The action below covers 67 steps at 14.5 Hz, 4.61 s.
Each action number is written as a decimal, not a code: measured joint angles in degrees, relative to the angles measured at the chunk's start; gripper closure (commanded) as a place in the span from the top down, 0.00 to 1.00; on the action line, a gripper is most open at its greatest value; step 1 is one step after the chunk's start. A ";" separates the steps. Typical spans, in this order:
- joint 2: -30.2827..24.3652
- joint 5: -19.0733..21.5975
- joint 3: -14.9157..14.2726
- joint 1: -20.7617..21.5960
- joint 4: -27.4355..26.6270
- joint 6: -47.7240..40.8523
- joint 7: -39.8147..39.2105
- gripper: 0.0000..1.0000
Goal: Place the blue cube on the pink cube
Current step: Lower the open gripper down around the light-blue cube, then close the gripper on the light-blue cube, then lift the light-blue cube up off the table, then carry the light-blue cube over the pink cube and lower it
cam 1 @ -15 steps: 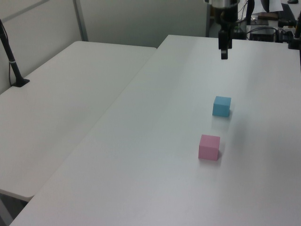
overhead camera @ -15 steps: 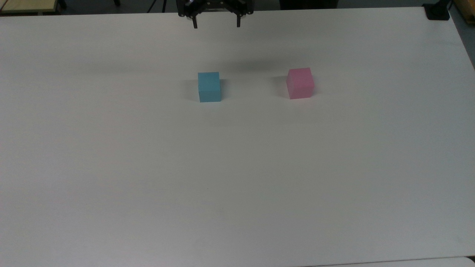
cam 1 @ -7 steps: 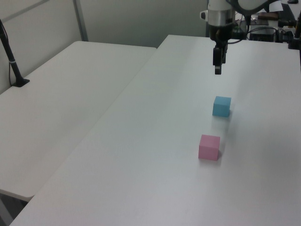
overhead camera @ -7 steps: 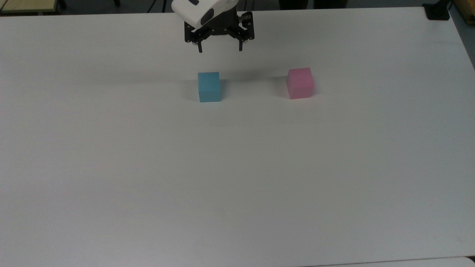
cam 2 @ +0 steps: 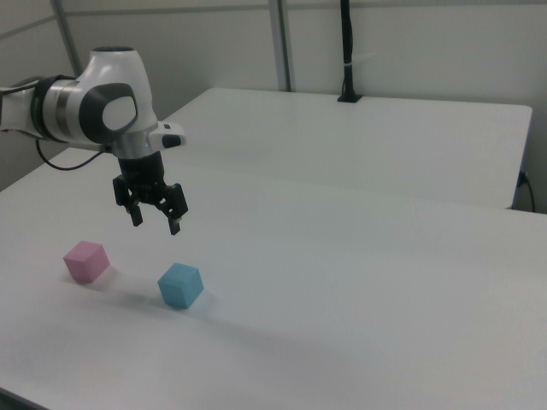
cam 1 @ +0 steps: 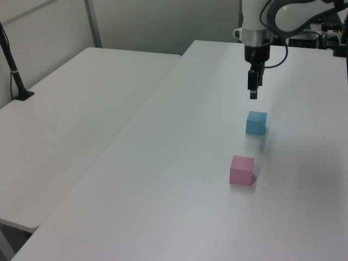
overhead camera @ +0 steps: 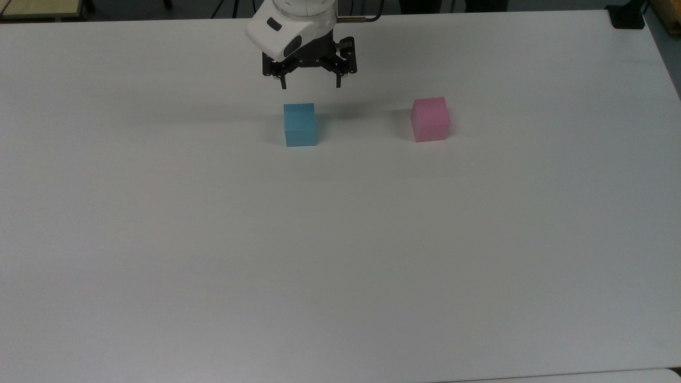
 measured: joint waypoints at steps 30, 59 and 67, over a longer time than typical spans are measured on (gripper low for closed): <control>8.98 -6.73 -0.15 -0.88 -8.66 14.95 -0.02 0.70; 1.68 -6.60 -6.03 -0.45 12.29 -12.90 -9.26 0.47; 1.77 -5.05 -5.85 -1.04 17.22 -16.46 -9.27 0.53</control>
